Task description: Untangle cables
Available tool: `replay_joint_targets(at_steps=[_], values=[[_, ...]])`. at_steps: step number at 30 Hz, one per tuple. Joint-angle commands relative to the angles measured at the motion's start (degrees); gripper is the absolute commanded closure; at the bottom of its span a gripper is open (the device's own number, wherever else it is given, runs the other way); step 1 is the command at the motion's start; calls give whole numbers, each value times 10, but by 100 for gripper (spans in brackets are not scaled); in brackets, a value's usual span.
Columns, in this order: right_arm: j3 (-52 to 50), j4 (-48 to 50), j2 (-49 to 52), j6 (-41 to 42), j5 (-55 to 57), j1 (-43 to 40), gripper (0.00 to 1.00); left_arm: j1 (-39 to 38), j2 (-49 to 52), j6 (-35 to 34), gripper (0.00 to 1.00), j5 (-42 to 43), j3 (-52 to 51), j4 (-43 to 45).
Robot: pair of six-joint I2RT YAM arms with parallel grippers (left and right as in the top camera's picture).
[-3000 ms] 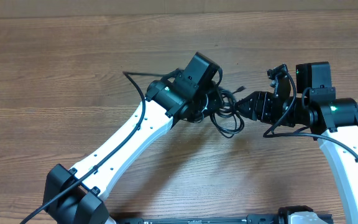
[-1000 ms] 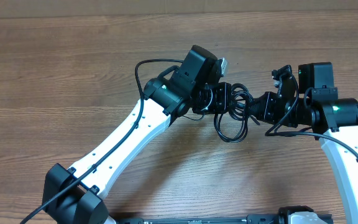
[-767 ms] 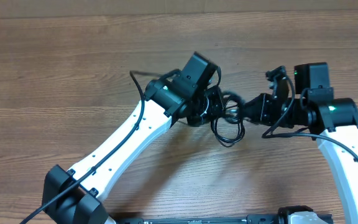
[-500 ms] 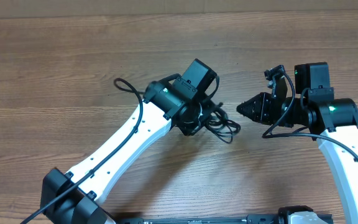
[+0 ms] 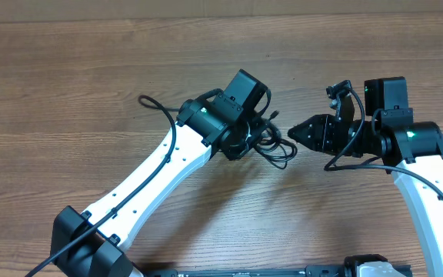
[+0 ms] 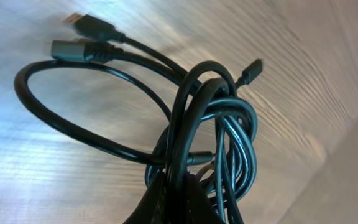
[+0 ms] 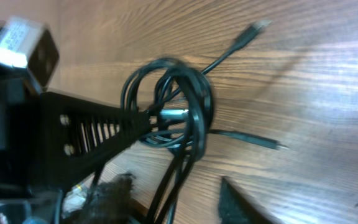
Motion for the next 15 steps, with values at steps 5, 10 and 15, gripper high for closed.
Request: replay_joint_targets(at_steps=[5, 10, 15], values=[[13, -4, -9, -4, 17, -3, 39, 0, -2, 251, 96, 75, 1, 67], [13, -4, -9, -4, 19, -3, 45, 0, -2, 294, 96, 94, 1, 87], [13, -9, -9, -26, 35, 7, 48, 0, -2, 304, 96, 116, 1, 103]])
